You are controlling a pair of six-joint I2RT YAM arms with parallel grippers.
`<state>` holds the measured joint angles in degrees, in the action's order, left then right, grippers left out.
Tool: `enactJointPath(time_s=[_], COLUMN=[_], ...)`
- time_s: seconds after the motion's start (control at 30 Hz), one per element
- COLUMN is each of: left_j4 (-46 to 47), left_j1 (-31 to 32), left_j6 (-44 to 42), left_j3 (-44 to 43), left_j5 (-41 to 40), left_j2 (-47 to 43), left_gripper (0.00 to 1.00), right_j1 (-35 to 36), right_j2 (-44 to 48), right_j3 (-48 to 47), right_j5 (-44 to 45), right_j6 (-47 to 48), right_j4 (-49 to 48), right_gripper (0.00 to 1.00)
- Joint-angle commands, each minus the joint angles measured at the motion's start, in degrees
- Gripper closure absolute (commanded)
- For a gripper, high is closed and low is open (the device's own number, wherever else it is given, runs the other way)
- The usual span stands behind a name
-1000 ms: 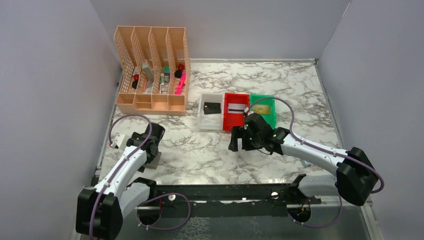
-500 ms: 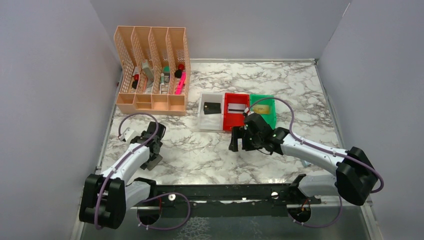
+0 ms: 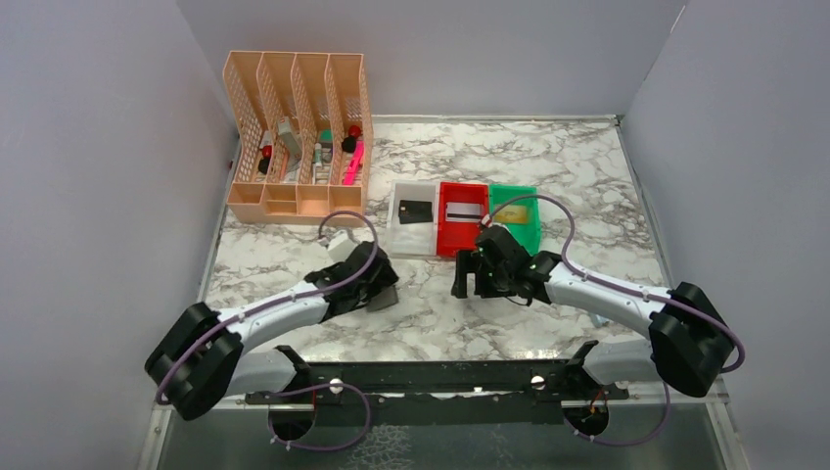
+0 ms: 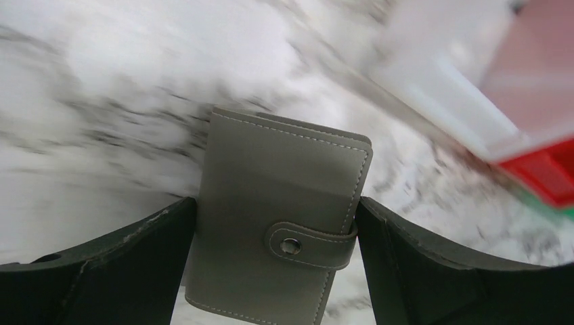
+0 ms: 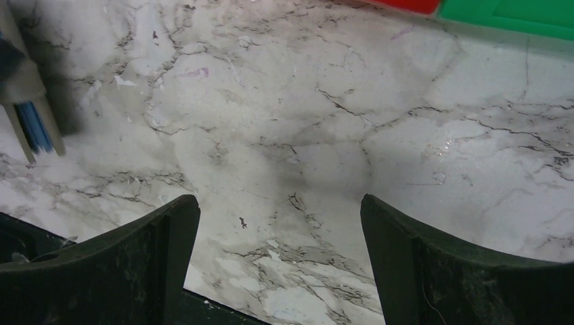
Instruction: Take the credit cards out of the card holder
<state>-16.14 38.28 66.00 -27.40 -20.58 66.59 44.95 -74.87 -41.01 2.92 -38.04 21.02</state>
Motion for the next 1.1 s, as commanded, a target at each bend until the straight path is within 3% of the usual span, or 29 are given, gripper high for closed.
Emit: enactJointPath(time_s=[0.0, 0.2, 0.43, 0.7, 0.9, 1.07], left_j4=[2.51, 5.11, 5.86, 1.88, -3.04, -4.42], left_j1=[9.93, 15.74, 21.72, 22.89, 22.23, 17.71], left_j6=[3.76, 4.52, -0.71, -2.63, -1.46, -2.09], left_j3=[-0.15, -0.86, -8.53, -10.20, -7.15, -3.14], left_j5=[10.14, 10.58, 9.44, 5.11, -2.32, -2.99], left_j2=[9.87, 15.64, 18.52, 15.63, 7.51, 0.46], left_gripper=[0.10, 0.09, 0.02, 0.01, 0.04, 0.08], right_j1=[0.23, 0.23, 0.27, 0.25, 0.23, 0.30], right_j2=[1.64, 4.18, 8.92, 13.97, 16.32, 11.21], right_j3=[2.29, 3.91, 5.75, 7.91, 11.02, 7.67], right_j5=[4.14, 5.62, 8.86, 9.62, 0.69, -6.73], right_j6=[-4.13, -5.94, -8.93, -10.24, -7.60, -2.51], right_j4=[-0.37, 0.84, 1.73, 1.65, -7.35, -10.80], right_gripper=[0.06, 0.06, 0.05, 0.05, 0.19, 0.30])
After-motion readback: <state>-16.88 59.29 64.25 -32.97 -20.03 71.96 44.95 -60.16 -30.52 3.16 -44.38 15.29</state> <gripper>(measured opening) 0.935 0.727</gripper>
